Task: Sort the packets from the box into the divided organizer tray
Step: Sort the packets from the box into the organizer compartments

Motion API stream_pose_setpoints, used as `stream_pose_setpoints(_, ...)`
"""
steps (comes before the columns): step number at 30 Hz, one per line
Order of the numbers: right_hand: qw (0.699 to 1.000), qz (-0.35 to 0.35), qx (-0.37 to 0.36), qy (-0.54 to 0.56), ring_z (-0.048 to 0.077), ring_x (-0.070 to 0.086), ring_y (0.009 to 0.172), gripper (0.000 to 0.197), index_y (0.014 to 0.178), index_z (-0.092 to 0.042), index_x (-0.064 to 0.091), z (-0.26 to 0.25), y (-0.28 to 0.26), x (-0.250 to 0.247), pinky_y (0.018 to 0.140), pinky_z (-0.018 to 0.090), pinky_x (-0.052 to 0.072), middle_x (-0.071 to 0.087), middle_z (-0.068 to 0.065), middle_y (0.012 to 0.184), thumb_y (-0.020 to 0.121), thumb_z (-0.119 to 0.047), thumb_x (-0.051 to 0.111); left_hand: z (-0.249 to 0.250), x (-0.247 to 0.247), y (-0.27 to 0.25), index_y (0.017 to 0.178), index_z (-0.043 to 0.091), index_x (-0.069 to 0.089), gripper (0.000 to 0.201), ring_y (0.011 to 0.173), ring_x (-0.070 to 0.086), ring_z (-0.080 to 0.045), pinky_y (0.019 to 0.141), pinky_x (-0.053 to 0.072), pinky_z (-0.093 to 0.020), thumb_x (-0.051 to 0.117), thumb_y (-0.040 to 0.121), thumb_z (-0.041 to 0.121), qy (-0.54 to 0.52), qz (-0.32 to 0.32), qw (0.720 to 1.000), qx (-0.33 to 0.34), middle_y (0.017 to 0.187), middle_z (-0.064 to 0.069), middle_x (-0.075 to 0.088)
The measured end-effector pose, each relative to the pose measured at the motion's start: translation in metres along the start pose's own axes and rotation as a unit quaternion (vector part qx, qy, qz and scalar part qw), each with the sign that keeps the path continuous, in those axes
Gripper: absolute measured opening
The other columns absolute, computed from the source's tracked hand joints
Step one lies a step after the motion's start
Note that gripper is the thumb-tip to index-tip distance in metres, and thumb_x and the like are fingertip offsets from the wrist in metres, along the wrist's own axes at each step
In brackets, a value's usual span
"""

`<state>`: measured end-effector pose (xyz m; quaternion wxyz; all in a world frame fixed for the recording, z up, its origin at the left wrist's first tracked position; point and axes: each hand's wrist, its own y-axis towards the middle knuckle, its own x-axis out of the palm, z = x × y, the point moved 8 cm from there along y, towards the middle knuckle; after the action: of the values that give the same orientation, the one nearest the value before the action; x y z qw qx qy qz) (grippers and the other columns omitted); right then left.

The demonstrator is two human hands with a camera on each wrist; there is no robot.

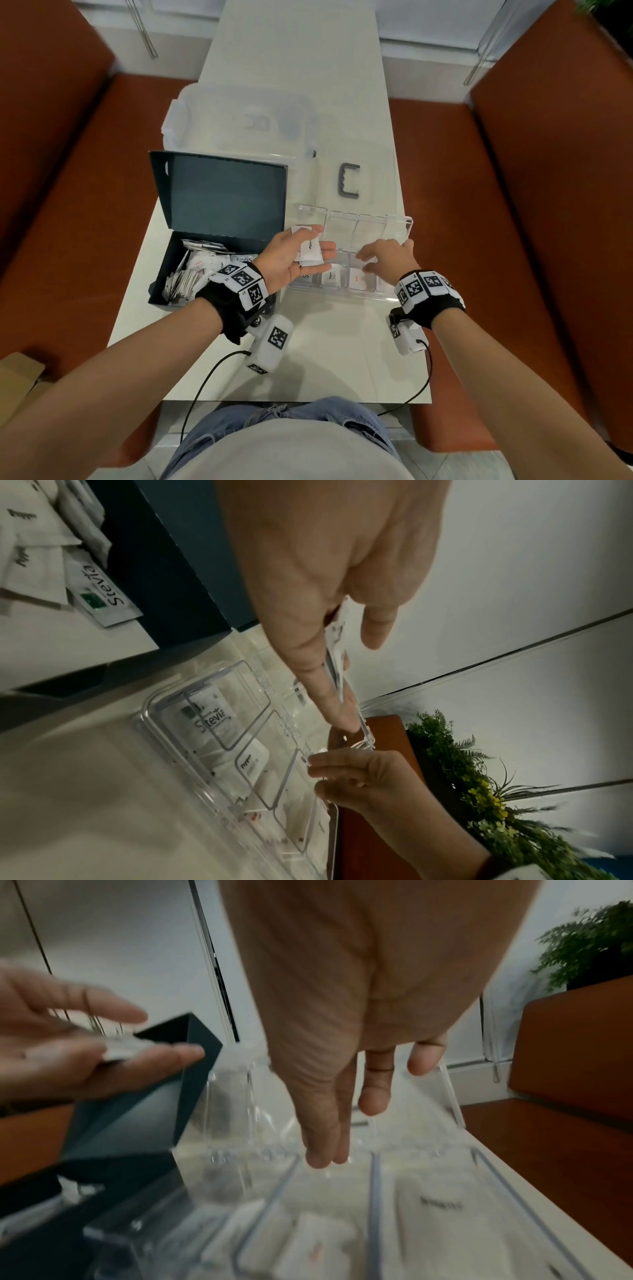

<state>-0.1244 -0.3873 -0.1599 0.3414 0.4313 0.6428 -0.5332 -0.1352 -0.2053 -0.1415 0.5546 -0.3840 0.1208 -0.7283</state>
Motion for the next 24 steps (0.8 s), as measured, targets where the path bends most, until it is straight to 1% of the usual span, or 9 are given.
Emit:
stream_pose_setpoints(4,0.989,0.089,-0.016,0.113,0.015,0.059,0.102,0.021,0.110,-0.030,0.066,-0.011,-0.008,-0.035,0.083,0.033,0.023,0.070,-0.010,0.100,0.093,-0.022,0.056,-0.001,0.004,-0.001,0.124,0.007,0.054,0.036,0.104,0.066,-0.033,0.084,0.057,-0.043,0.030,0.098,0.008,-0.037,-0.023,0.999,-0.024,0.118,-0.027,0.064)
stream_pose_setpoints(8,0.967,0.121,-0.047,0.220,0.016,0.061,0.092,0.021,0.111,-0.026,0.067,-0.034,-0.017,-0.059,0.094,0.041,0.042,0.071,-0.007,0.095,0.092,-0.022,0.058,0.001,0.006,0.000,0.129,0.005,0.051,0.040,0.107,0.066,-0.034,0.084,0.057,-0.044,0.031,0.097,-0.004,-0.013,-0.023,1.000,-0.005,0.119,-0.027,0.063)
stream_pose_setpoints(9,0.961,0.123,-0.054,0.241,0.014,0.061,0.089,0.021,0.112,-0.024,0.067,-0.039,-0.018,-0.062,0.091,0.035,0.046,0.071,-0.005,0.095,0.092,-0.023,0.059,0.002,0.006,0.001,0.130,0.005,0.052,0.039,0.107,0.066,-0.034,0.084,0.057,-0.045,0.033,0.097,-0.006,-0.007,-0.025,1.000,0.002,0.119,-0.027,0.063)
stream_pose_setpoints(11,0.953,0.120,-0.061,0.273,0.007,0.059,0.081,0.022,0.112,-0.022,0.067,-0.048,-0.019,-0.063,0.076,0.008,0.043,0.071,-0.001,0.094,0.091,-0.024,0.062,0.003,0.008,0.002,0.129,0.005,0.053,0.038,0.107,0.066,-0.034,0.083,0.058,-0.044,0.039,0.096,-0.009,0.006,-0.023,1.000,0.015,0.120,-0.025,0.063)
stream_pose_setpoints(13,0.951,0.105,-0.058,0.285,0.004,0.057,0.077,0.025,0.112,-0.019,0.068,-0.052,-0.018,-0.061,0.064,0.000,0.037,0.070,0.000,0.091,0.089,-0.027,0.065,0.004,0.009,0.003,0.127,0.006,0.055,0.037,0.108,0.065,-0.034,0.080,0.059,-0.042,0.045,0.095,-0.010,0.018,-0.019,0.999,0.029,0.124,-0.022,0.062)
stream_pose_setpoints(16,0.948,0.099,-0.050,0.300,0.006,0.057,0.076,0.023,0.105,-0.016,0.070,-0.054,-0.017,-0.057,0.064,0.004,0.038,0.069,0.000,0.086,0.084,-0.025,0.072,0.005,0.009,0.004,0.124,0.008,0.057,0.035,0.105,0.066,-0.030,0.077,0.060,-0.040,0.053,0.093,-0.008,0.038,-0.016,0.998,0.051,0.126,-0.019,0.059)
stream_pose_setpoints(18,0.942,0.102,-0.037,0.318,0.008,0.058,0.074,0.020,0.097,-0.013,0.069,-0.053,-0.015,-0.054,0.065,0.011,0.041,0.067,0.000,0.082,0.080,-0.021,0.075,0.004,0.009,0.003,0.122,0.008,0.058,0.034,0.103,0.065,-0.028,0.075,0.061,-0.039,0.056,0.091,-0.007,0.051,-0.015,0.997,0.057,0.124,-0.020,0.058)
stream_pose_setpoints(21,0.940,0.080,-0.028,0.330,0.006,0.059,0.067,0.016,0.086,-0.011,0.067,-0.052,-0.009,-0.049,0.065,0.013,0.043,0.066,-0.001,0.076,0.077,-0.017,0.077,0.001,0.005,0.002,0.119,0.009,0.060,0.033,0.105,0.062,-0.028,0.073,0.061,-0.038,0.058,0.091,-0.006,0.071,0.000,0.996,0.060,0.119,-0.018,0.055)
stream_pose_setpoints(24,0.930,0.069,0.000,0.362,0.007,0.058,0.059,0.014,0.086,-0.011,0.066,-0.042,-0.002,-0.041,0.069,0.021,0.047,0.069,0.008,0.076,0.077,-0.010,0.077,0.003,-0.005,0.000,0.120,0.008,0.057,0.030,0.106,0.063,-0.028,0.074,0.061,-0.038,0.055,0.093,-0.006,0.087,0.031,0.993,0.071,0.118,-0.021,0.058)
